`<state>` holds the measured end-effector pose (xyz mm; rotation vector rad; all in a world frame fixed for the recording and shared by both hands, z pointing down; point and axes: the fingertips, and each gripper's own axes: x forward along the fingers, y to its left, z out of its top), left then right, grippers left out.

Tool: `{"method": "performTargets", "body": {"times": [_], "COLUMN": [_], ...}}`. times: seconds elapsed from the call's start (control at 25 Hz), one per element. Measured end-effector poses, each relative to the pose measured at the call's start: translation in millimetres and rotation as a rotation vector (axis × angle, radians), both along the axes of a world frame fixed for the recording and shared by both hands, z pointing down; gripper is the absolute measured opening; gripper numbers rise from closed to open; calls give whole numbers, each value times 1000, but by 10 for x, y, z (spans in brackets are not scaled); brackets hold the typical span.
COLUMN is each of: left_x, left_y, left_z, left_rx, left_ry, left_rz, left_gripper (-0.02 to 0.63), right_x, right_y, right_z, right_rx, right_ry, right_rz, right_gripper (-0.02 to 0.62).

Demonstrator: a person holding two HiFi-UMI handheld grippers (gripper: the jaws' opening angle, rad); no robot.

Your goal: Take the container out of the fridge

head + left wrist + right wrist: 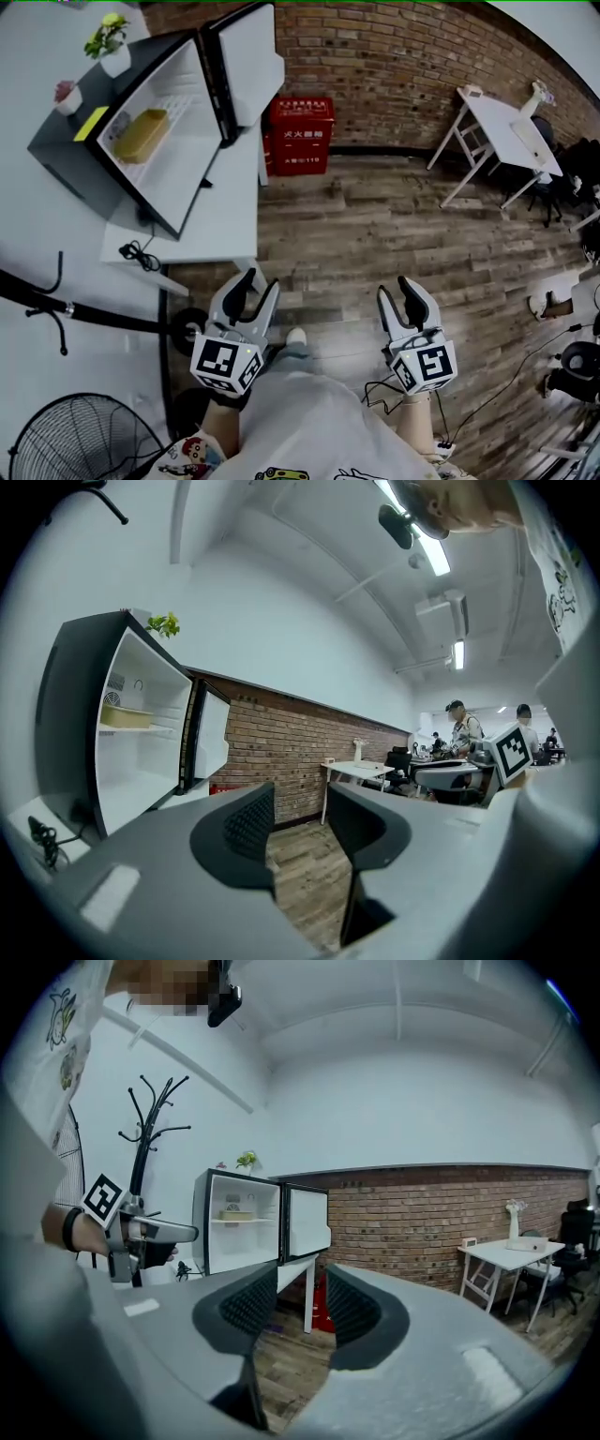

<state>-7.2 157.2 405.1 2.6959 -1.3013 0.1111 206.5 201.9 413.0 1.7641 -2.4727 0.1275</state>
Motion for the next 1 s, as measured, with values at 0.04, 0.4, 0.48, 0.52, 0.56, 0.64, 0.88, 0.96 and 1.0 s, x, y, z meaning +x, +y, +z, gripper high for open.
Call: {"method": "performTargets", "body": {"times": [0.04,0.4,0.48,0.52,0.56,0.64,0.88,0.96,1.0], "left_x": [-19,-223,-296,-332,-365,-422,-562,-587,-600], "left_y": [-107,-732,-818,-854,-881,-905,-1008,-1062,-1098], "left_z": [-9,-5,18,26,33,51,110,121,121], "left_rx": [2,0,-5,-8,-12,-19,-29,-27,-25], "left_ry": [0,9,11,13,15,19,23,24,22], "left_rz": [0,-23,-26,-28,-32,-43,-93,-112,-122], "left_gripper": [174,189,190,190,192,195,206,208,209], "right_x": [-8,-163,-253,-301,-346,-415,-546,-584,-602], "right_y": [-99,-762,-868,-916,-956,-1012,-1227,-1337,-1403], "right_z": [-9,0,0,-7,-13,-21,-20,1,14], "right_rx": [1,-5,-9,-11,-14,-20,-25,-28,-28], "right_ry": [-2,-15,-15,-17,-18,-19,-14,-12,-15], "right_rz": [3,-13,-19,-24,-30,-45,-99,-126,-140], "right_gripper": [153,164,166,167,167,172,183,186,189]}}
